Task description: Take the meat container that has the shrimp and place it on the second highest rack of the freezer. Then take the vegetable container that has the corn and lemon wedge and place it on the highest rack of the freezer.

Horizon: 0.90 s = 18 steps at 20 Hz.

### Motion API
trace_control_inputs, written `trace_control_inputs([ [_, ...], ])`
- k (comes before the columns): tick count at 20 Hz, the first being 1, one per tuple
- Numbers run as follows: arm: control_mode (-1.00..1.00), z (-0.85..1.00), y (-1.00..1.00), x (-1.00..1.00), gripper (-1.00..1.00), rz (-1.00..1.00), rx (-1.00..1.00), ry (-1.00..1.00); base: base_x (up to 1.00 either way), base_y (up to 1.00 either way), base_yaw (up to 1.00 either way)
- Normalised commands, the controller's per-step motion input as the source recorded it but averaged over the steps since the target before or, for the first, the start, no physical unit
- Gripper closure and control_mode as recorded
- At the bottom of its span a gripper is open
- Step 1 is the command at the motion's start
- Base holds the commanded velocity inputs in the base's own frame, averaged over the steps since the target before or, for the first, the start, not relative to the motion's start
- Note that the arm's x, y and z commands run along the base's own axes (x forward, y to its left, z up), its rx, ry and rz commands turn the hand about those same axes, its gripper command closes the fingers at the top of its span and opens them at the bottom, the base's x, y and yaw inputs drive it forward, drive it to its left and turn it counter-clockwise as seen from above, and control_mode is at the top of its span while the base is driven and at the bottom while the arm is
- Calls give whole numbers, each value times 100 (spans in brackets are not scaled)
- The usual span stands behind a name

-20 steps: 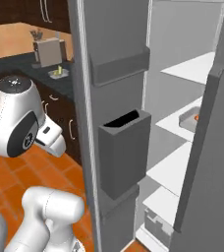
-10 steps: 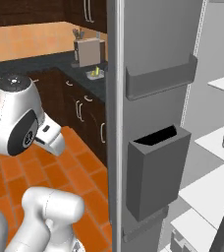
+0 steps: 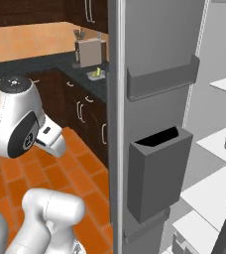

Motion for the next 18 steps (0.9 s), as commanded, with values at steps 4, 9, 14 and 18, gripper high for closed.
trace_control_inputs([
  [4,100,0,0,0,-100,0,0,0,-26,31,100],
  [9,100,0,0,0,-100,0,0,0,-39,16,98],
  [14,100,0,0,0,-100,0,0,0,-58,4,88],
  [18,100,0,0,0,-100,0,0,0,-37,24,72],
])
